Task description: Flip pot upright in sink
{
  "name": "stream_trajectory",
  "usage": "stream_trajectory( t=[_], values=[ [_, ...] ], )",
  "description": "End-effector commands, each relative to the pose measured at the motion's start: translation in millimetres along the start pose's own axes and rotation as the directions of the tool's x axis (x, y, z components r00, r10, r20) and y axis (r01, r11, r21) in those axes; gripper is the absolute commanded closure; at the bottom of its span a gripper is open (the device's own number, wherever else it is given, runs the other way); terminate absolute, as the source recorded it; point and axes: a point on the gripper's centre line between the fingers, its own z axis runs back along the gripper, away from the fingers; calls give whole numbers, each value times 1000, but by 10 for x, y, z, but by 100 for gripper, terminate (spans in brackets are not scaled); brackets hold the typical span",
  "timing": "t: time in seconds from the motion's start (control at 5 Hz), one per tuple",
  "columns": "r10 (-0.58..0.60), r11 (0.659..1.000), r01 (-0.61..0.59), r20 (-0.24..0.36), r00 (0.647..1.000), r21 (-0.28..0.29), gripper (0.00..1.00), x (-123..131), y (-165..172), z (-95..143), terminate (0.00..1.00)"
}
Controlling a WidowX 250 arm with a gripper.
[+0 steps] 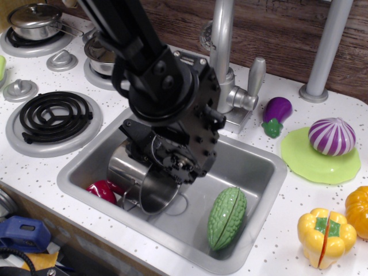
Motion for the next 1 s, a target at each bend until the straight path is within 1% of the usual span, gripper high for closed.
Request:
stream_trajectory(
  t=[0.0,0.2,0.4,0.6,0.8],
  values=[
    [42,999,-41,27,999,-33,100,169,107,95,0],
    [54,996,-54,1,999,-68,100,197,121,130,0],
    [40,992,-47,-56,998,-121,100,251,150,208,0],
    [38,991,-43,-47,998,-126,100,253,157,176,0],
    [72,971,-79,-40,997,-227,0,227,129,114,0]
  ],
)
